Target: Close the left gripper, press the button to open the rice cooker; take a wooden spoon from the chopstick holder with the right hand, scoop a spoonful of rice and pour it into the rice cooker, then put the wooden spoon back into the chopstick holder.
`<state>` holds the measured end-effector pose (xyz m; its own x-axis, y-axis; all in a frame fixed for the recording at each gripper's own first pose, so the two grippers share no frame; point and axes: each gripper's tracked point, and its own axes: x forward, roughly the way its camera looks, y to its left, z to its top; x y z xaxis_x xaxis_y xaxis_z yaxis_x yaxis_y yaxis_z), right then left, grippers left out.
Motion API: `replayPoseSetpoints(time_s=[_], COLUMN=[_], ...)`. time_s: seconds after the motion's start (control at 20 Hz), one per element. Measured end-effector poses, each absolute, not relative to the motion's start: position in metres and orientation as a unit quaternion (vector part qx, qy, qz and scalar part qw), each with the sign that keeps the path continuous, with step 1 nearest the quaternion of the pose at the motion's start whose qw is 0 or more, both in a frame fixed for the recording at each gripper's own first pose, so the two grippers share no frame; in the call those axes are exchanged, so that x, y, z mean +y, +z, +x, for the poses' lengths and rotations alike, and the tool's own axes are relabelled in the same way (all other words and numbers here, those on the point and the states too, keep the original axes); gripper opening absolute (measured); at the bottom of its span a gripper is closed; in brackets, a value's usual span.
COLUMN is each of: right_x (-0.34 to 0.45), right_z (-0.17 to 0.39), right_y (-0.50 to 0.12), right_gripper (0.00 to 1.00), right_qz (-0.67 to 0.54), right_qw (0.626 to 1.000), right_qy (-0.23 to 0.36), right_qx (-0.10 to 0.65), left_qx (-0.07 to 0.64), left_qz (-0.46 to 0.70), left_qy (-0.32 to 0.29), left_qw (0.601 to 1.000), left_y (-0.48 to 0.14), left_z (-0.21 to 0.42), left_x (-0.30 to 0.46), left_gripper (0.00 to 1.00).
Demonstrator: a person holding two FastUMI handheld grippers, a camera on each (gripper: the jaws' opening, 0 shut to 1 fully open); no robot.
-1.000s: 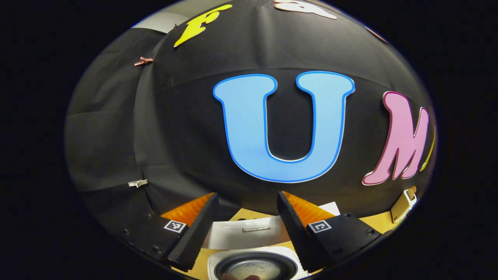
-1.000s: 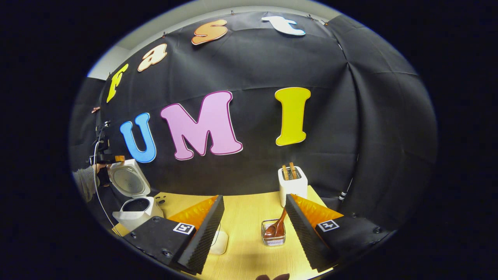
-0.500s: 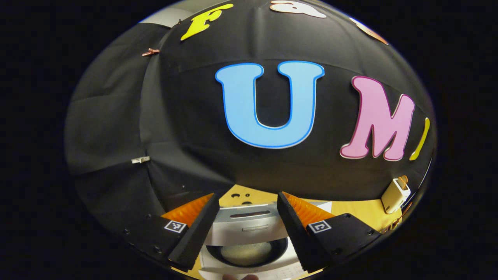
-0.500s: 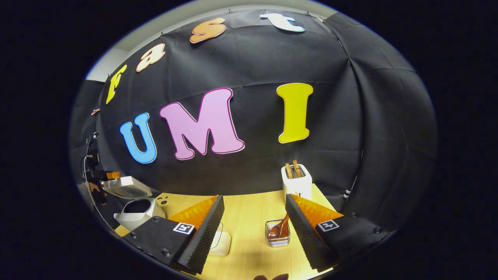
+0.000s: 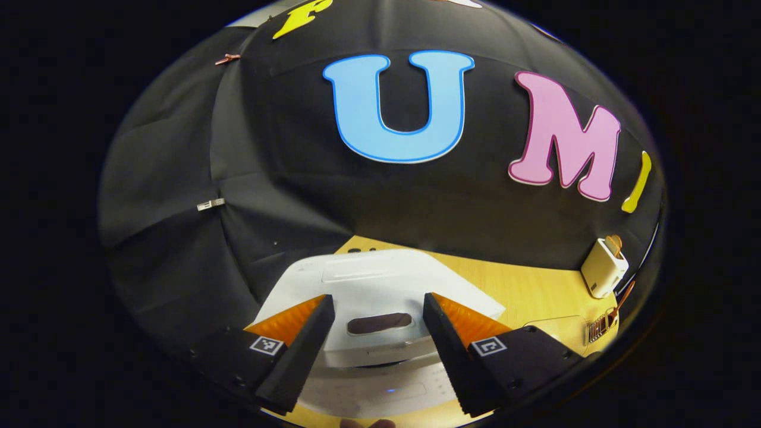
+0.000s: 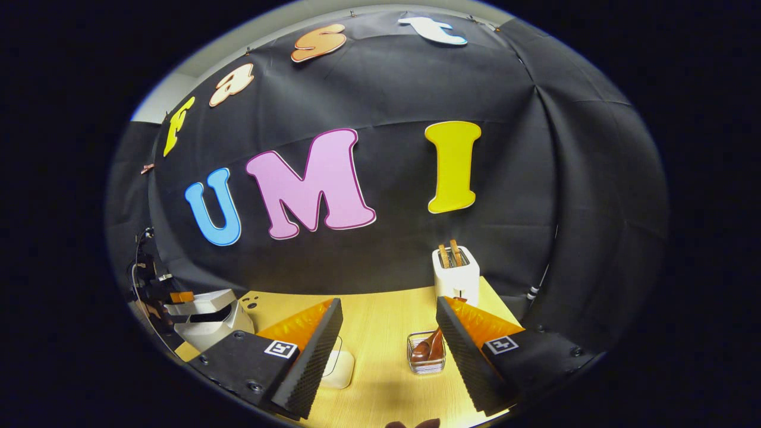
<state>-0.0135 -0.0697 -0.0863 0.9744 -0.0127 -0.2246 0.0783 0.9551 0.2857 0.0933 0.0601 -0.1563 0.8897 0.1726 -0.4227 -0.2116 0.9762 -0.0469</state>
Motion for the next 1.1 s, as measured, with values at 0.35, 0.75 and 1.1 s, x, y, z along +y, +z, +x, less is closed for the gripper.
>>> replayPoseSetpoints(time_s=[0.35,0.75,1.1], right_x=[-0.070,-0.075,-0.067], right_z=[-0.016,-0.013,-0.008], right_y=[-0.095,-0.109,-0.112], right_gripper=[0.98,0.98,0.98], right_qz=[0.152,0.170,0.170], right_qw=[0.981,0.976,0.975], right_qy=[-0.024,-0.031,-0.024], right_qx=[0.120,0.135,0.140], left_qx=[0.324,0.463,0.474], left_qz=[-0.045,-0.039,-0.038], left_qy=[0.090,0.059,0.045], left_qw=[0.941,0.884,0.878], left_y=[-0.199,-0.206,-0.206], left_z=[0.086,0.093,0.097], left_x=[0.054,0.051,0.053], left_gripper=[0.99,1.00,1.00])
